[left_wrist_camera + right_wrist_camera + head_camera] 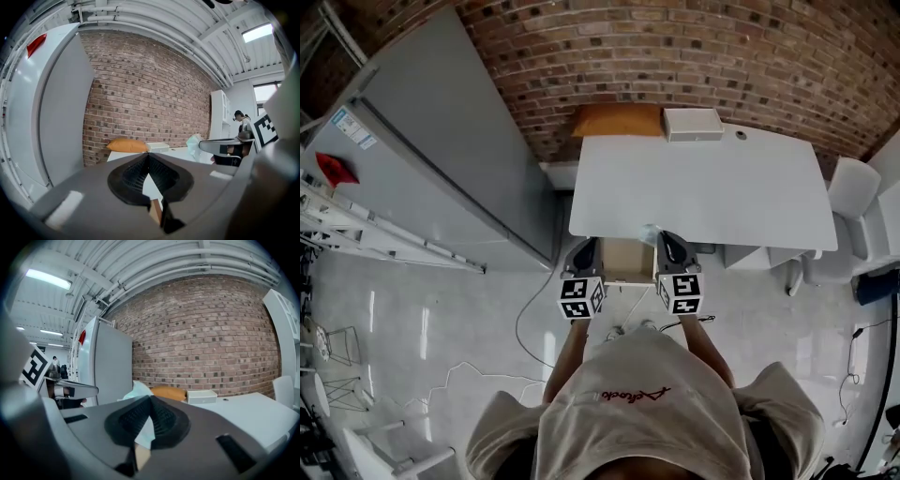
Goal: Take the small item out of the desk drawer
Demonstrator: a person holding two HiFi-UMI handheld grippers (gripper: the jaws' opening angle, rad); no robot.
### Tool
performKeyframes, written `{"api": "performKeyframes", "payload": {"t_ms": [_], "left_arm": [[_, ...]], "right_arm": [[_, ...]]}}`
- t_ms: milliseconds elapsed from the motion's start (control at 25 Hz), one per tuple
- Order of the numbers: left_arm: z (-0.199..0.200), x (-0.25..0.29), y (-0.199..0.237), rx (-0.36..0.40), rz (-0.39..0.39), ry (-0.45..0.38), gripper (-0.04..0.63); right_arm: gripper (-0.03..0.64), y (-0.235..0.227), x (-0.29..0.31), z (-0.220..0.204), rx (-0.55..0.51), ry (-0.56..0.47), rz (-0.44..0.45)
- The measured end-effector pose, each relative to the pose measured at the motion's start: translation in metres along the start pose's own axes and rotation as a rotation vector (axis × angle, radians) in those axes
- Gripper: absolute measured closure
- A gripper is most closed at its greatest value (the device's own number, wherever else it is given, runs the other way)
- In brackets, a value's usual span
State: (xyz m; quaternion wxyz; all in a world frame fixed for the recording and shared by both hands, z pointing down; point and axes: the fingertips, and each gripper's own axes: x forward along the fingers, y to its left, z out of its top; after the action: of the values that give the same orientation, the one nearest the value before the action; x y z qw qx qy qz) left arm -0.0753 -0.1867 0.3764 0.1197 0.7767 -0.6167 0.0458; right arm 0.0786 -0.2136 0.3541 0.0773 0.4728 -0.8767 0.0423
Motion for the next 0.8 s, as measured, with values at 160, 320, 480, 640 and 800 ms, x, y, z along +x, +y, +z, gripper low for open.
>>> {"api": "performKeyframes", "payload": {"t_ms": [160, 320, 480, 640, 800], "left_arm": [[0.014, -0.005, -0.002, 0.008, 0.006, -0.024, 0.586], [0.022, -0.007, -0.001, -0.011, 0.008, -0.04, 0.586], [0.029, -0.005, 0.002, -0.01, 0.005, -0.048, 0.586], [0.038, -0.001, 0.006, 0.0, 0.009, -0.062, 0.586], [0.043, 0.0, 0.015, 0.004, 0.019, -0.067, 0.586]], "right_arm": [[0.606, 0.0, -0.006, 0.013, -0.012, -0.028, 0.007], [0.606, -0.002, -0.007, 0.022, -0.022, -0.043, 0.002], [0.606, -0.002, -0.005, 0.027, -0.027, -0.046, -0.005], [0.606, -0.004, 0.002, 0.032, -0.037, -0.051, -0.004], [0.606, -0.001, 0.01, 0.035, -0.033, -0.058, 0.001]]}}
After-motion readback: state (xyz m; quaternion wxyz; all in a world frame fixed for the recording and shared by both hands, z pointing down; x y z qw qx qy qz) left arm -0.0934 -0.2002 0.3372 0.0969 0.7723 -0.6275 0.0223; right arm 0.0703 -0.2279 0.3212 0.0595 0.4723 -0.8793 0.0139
